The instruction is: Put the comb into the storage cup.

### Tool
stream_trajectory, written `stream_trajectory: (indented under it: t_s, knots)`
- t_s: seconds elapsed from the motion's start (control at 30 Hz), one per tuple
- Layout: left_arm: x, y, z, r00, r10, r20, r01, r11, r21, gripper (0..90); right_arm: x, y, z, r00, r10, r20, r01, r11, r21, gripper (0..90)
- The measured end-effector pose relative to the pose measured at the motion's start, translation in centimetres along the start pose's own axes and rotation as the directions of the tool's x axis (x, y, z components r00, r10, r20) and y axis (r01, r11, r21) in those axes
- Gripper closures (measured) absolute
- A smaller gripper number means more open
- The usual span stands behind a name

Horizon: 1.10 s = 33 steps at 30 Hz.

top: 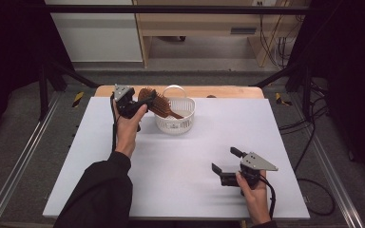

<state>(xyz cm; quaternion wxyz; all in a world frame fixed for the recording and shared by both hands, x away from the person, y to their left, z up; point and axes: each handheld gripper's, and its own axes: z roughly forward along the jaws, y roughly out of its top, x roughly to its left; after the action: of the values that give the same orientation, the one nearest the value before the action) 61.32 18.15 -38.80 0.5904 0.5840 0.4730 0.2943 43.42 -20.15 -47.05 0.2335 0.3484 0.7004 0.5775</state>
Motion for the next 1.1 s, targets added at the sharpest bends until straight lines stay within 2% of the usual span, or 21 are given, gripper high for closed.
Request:
stream_trajectory:
  t_s: [0.17,0.47,0.93,1.1]
  knots:
    - [-0.2,0.2,-0.2,0.9998,-0.017,0.012,0.017,0.9998,-0.012,4.4,0.0,0.0,0.0,1.0000,-0.002,-0.002,0.002,1.000,0.001,4.3]
    - [-0.6,0.4,-0.7,0.9995,0.030,0.010,-0.030,0.9995,0.001,4.3,0.1,0.0,0.1,1.0000,-0.002,-0.003,0.002,1.000,-0.002,4.2]
    - [-0.9,1.1,-1.7,0.9992,0.039,0.014,-0.039,0.9993,0.000,2.0,0.0,0.1,-0.1,1.0000,0.002,-0.007,-0.002,1.000,-0.011,4.0]
    - [-1.2,1.0,-2.1,0.9982,0.058,0.017,-0.058,0.9982,0.013,2.1,0.0,0.2,-0.2,1.0000,0.004,-0.002,-0.004,1.000,-0.018,3.9]
